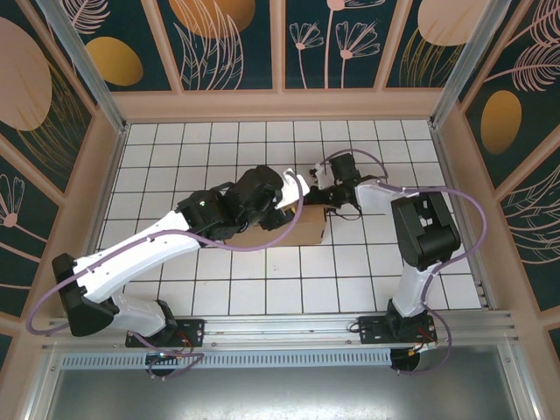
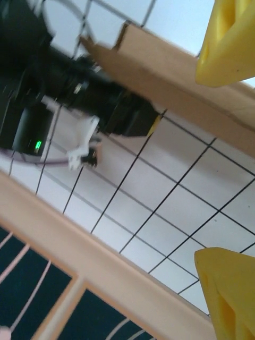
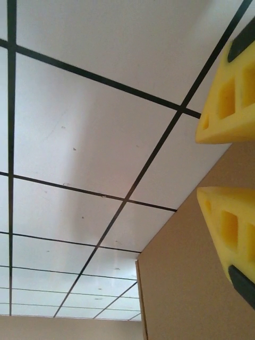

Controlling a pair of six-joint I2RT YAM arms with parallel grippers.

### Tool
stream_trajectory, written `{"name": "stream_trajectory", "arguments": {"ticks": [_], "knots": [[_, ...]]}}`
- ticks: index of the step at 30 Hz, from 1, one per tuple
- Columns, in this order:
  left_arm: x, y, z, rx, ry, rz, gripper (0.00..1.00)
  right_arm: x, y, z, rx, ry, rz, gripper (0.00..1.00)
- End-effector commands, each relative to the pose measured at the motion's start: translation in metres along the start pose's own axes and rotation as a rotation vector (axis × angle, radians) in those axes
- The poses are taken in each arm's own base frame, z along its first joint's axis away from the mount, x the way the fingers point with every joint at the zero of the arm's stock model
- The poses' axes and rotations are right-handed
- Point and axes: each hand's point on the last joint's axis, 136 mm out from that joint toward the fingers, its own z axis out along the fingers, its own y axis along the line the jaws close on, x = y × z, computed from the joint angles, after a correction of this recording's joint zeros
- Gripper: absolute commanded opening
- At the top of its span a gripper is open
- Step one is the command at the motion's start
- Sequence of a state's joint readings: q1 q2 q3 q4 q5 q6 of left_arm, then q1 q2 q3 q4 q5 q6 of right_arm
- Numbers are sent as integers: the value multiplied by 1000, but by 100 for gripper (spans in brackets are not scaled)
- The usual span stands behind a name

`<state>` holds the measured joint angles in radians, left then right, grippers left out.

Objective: Fold the paper box

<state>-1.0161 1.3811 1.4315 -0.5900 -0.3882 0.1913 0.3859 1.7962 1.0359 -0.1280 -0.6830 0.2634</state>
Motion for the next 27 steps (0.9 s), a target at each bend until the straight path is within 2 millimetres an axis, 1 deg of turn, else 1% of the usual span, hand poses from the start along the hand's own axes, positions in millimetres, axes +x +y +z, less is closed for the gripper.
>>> {"name": "stream_trajectory", "arguments": {"ticks": [1, 2, 3, 5, 6, 8, 9, 11, 12, 13, 14, 15, 19, 23, 25, 27], "knots": [[-23, 38, -13, -109, -131, -327, 89, -18, 4, -20, 19, -127, -10, 25], [-27, 41, -17, -94, -159, -380, 98, -18, 4, -22, 18, -143, -5, 24], [-29, 43, -21, -73, -192, -437, 99, -16, 3, -24, 26, -155, 6, 21], [-33, 34, -24, 38, -252, -543, 99, -11, 1, -27, 35, -187, 25, 18], [-35, 32, -25, 80, -275, -621, 99, -12, 1, -31, 36, -221, 30, 17], [-33, 32, -21, 136, -300, -765, 98, -9, -4, -36, 54, -257, 43, 15], [-28, 33, -15, 157, -297, -839, 94, -8, -7, -38, 73, -268, 45, 15], [-21, 27, -5, 208, -284, -957, 70, -8, -14, -43, 111, -296, 47, 13], [-19, 21, -1, 243, -280, -1006, 54, -9, -18, -46, 124, -309, 51, 13], [-19, 15, 1, 283, -285, -1043, 29, -10, -20, -49, 134, -324, 54, 12], [-19, 11, 2, 314, -288, -1069, 7, -11, -22, -52, 145, -336, 56, 12], [-15, 9, 5, 322, -281, -1104, 0, -12, -24, -55, 158, -350, 56, 11], [6, 11, 12, 287, -259, -1226, 0, -13, -26, -61, 177, -369, 52, 11], [19, 7, 19, 265, -213, -1261, 0, -13, -26, -63, 182, -373, 49, 10], [38, 2, 26, 246, -169, -1286, 0, -13, -28, -64, 191, -374, 49, 10], [48, -6, 30, 263, -147, -1305, 0, -14, -29, -65, 200, -379, 49, 10]]}}
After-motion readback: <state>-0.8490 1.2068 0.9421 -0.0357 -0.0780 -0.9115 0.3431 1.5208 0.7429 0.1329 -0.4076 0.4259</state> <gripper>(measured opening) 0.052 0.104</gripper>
